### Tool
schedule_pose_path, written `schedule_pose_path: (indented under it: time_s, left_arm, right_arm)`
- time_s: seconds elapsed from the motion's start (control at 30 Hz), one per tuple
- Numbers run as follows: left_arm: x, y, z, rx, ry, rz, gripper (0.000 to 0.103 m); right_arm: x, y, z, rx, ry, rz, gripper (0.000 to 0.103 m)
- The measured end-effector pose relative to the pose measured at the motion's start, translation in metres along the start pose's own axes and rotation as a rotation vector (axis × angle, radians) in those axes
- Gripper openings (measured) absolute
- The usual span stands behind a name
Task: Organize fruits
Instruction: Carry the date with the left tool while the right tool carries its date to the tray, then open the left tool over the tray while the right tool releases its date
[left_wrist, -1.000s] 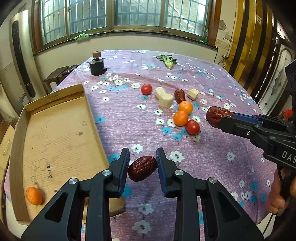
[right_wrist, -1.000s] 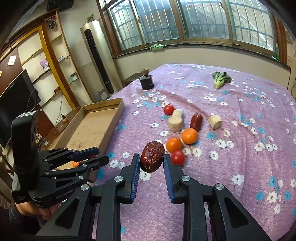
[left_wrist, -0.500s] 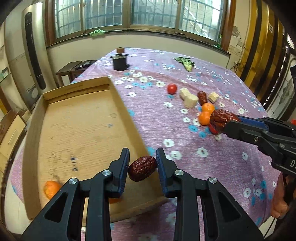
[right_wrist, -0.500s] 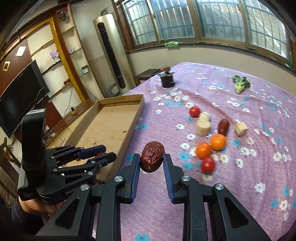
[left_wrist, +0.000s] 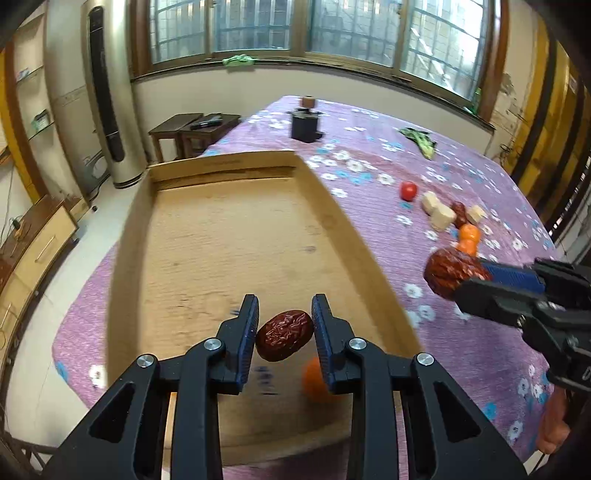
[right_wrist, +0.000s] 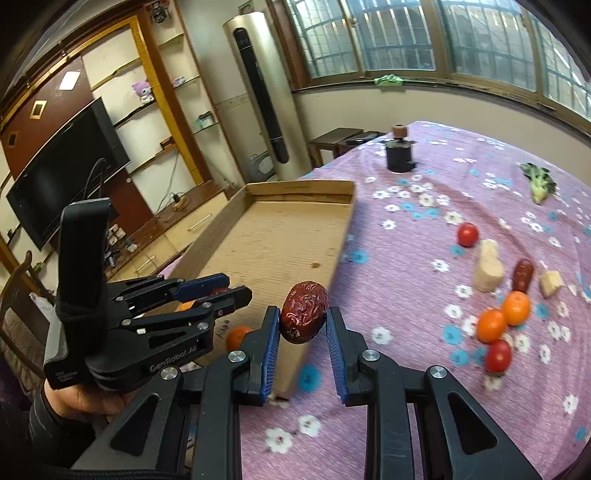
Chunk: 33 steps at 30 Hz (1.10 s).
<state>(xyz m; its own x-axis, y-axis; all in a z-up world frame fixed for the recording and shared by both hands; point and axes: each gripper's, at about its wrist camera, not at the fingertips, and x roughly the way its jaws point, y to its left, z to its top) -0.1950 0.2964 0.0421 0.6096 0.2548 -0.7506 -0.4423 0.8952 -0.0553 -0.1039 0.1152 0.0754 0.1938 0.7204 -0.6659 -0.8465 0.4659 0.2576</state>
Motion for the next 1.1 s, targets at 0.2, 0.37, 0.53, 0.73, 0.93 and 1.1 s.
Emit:
schedule_pose_path:
  time_s: [0.2, 0.37, 0.53, 0.73, 0.93, 1.1]
  left_arm:
    - [0.007, 0.037, 0.002, -0.071, 0.006, 0.056, 0.027]
    - [0.02, 0.047, 0.0, -0.088, 0.038, 0.07, 0.027]
    - [0.029, 0.042, -0.002, -0.07, 0.063, 0.064, 0.027]
    - [0.039, 0.038, -0.007, -0.058, 0.11, 0.074, 0.027]
    - [0.037, 0.043, -0.008, -0.091, 0.126, 0.091, 0.042]
    - [0.026, 0.043, -0.008, -0.099, 0.098, 0.103, 0.056]
  right_arm:
    - [0.033, 0.016, 0.004, -0.018, 0.048, 0.052, 0.026]
    - [0.065, 0.023, 0.001, -0.019, 0.099, 0.071, 0.025]
    - [0.086, 0.024, -0.004, -0.024, 0.141, 0.071, 0.025]
    - [0.094, 0.024, -0.006, -0.036, 0.171, 0.069, 0.027]
    - [0.091, 0.026, -0.004, -0.061, 0.173, 0.051, 0.034]
    - [0.076, 0.023, -0.006, -0.052, 0.149, 0.04, 0.039]
